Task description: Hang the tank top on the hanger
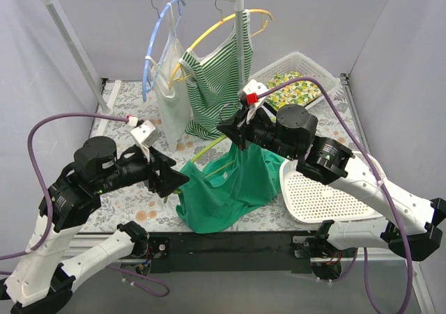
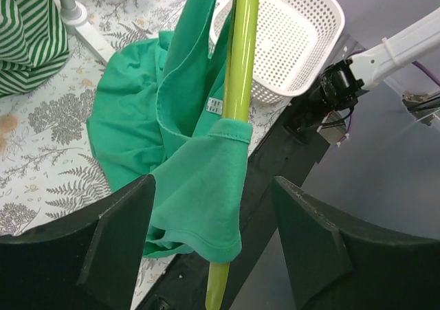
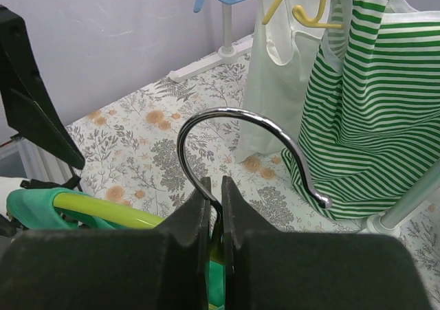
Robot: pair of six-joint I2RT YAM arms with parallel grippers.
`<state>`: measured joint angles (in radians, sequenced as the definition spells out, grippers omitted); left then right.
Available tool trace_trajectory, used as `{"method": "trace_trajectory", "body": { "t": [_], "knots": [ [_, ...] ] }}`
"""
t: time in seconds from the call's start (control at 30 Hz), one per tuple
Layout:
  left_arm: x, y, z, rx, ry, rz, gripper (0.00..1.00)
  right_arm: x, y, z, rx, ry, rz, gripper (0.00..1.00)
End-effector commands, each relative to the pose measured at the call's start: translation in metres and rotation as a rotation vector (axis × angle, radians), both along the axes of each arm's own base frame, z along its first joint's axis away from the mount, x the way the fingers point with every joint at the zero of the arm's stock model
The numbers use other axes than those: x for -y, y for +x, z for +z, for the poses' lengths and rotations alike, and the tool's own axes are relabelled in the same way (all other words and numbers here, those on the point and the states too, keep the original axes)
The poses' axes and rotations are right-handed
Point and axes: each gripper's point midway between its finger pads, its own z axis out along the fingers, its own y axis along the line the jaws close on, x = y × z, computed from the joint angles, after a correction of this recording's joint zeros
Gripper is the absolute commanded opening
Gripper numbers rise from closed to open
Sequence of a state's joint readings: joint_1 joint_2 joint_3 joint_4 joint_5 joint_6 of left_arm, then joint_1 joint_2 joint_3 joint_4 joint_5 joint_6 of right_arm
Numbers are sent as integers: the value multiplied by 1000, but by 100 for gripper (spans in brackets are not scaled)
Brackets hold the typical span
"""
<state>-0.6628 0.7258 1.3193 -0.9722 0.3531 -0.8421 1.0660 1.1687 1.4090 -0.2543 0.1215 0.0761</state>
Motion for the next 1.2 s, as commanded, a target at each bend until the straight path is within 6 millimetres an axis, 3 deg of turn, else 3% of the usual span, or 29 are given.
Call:
{"method": "trace_trajectory", "body": {
  "t": [0.0, 0.3, 0.33, 0.43, 0.5, 0.57, 0.8, 1.17],
  "knots": [
    [3, 7, -16, -34, 31, 10, 67, -6, -1, 42, 55, 126, 28, 1],
    [4, 11, -39, -94, 54, 36, 46, -17, 4, 39, 51, 120, 31, 1],
    [3, 11, -40, -96, 52, 44, 36, -18, 5, 37, 51, 116, 31, 1],
    [2, 10, -40, -88, 33, 55, 18, -21, 6, 34, 47, 110, 32, 1],
    [2, 8, -35, -68, -3, 52, 13, -25, 8, 30, 41, 102, 34, 1],
    [2, 10, -41, -72, -5, 65, 0, -29, 8, 27, 35, 97, 40, 1],
    [-3, 18, -38, -64, -107, 160, 0, -37, 11, 18, 26, 83, 52, 4],
    [-22, 13, -21, 50, -221, 235, 0, -42, 8, 13, 26, 77, 78, 42]
  ]
}}
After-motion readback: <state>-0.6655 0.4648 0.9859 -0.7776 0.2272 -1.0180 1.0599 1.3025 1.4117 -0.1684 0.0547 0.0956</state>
